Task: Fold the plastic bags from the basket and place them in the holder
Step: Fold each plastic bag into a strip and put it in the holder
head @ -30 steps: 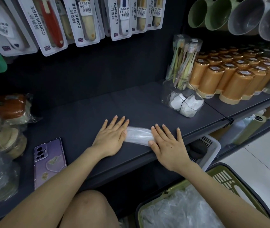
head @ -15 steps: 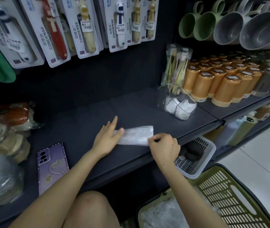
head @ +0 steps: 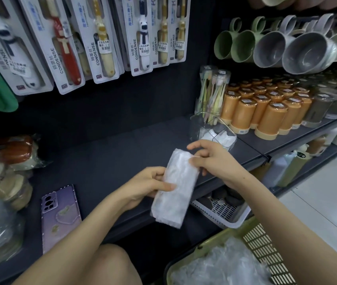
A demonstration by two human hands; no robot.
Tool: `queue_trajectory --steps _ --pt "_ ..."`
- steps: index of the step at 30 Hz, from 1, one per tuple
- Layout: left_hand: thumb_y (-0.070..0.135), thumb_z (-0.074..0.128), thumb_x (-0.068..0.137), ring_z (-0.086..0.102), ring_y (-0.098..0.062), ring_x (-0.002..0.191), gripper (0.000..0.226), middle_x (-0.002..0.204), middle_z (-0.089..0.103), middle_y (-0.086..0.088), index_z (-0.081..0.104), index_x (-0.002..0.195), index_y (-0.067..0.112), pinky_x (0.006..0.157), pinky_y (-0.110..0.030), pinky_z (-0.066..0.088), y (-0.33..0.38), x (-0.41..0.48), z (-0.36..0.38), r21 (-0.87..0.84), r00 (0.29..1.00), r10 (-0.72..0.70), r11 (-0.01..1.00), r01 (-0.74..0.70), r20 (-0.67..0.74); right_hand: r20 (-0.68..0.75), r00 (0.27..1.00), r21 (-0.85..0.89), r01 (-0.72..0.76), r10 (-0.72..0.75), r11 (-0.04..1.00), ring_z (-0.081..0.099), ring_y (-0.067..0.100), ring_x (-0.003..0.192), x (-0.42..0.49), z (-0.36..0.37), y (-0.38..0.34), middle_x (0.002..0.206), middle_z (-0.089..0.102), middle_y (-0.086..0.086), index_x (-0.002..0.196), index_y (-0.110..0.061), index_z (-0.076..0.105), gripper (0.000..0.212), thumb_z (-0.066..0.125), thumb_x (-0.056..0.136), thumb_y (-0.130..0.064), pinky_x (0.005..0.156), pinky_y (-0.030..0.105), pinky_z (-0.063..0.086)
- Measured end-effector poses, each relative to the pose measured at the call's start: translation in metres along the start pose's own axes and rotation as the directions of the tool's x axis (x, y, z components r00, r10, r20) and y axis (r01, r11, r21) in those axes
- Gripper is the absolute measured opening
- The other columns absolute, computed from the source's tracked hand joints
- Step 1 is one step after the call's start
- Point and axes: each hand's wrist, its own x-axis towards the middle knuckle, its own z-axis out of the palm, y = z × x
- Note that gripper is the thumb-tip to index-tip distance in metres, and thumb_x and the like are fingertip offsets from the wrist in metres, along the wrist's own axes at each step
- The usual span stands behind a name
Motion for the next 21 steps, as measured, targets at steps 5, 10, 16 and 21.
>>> queue_trajectory --steps 5,10,16,21 --pt "0.030 0.074 0.073 0.066 -0.028 0.101 0.057 0.109 0.069 -0.013 0.061 0.118 -0.002 0.087 -0.042 0.052 0.000 -0.009 0.013 -0.235 1.000 0.006 0.972 -0.004 0.007 -0.005 1.000 -0.013 0.015 -0.016 1.000 0.050 0.003 0.050 -0.004 0.000 0.001 0.056 0.056 -0.009 0.115 -0.011 0.061 0.031 0.059 0.087 0.002 0.051 0.021 0.043" --pt "0.006 0.077 0.067 0.068 -0.029 0.096 0.051 0.107 0.070 -0.016 0.061 0.115 -0.002 0.077 -0.035 0.057 -0.003 -0.012 0.022 -0.238 0.998 0.044 0.970 -0.055 -0.052 0.016 1.000 0.148 -0.023 0.021 0.989 0.057 0.013 0.060 -0.014 0.001 -0.005 0.069 0.063 -0.002 0.121 -0.010 0.059 0.032 0.064 0.090 -0.007 0.056 0.026 0.049" --pt "0.008 0.079 0.066 0.068 -0.033 0.099 0.055 0.111 0.069 -0.018 0.061 0.118 0.001 0.077 -0.039 0.057 -0.008 -0.012 0.029 -0.347 0.988 0.038 0.934 -0.089 -0.152 0.222 0.970 0.385 -0.179 0.097 0.905 0.069 0.022 0.080 -0.049 0.021 0.005 0.098 0.072 0.016 0.108 -0.004 0.068 0.025 0.063 0.089 -0.020 0.064 0.027 0.055" --pt "0.009 0.080 0.065 0.071 -0.029 0.087 0.046 0.101 0.072 -0.015 0.065 0.108 0.004 0.070 -0.037 0.058 -0.010 -0.014 0.040 -0.419 0.978 -0.007 0.904 -0.084 -0.210 0.147 0.969 0.426 -0.244 0.200 0.871 0.057 0.016 0.063 -0.051 0.034 0.013 0.087 0.068 0.017 0.104 0.000 0.069 0.019 0.063 0.089 -0.010 0.052 0.021 0.043"
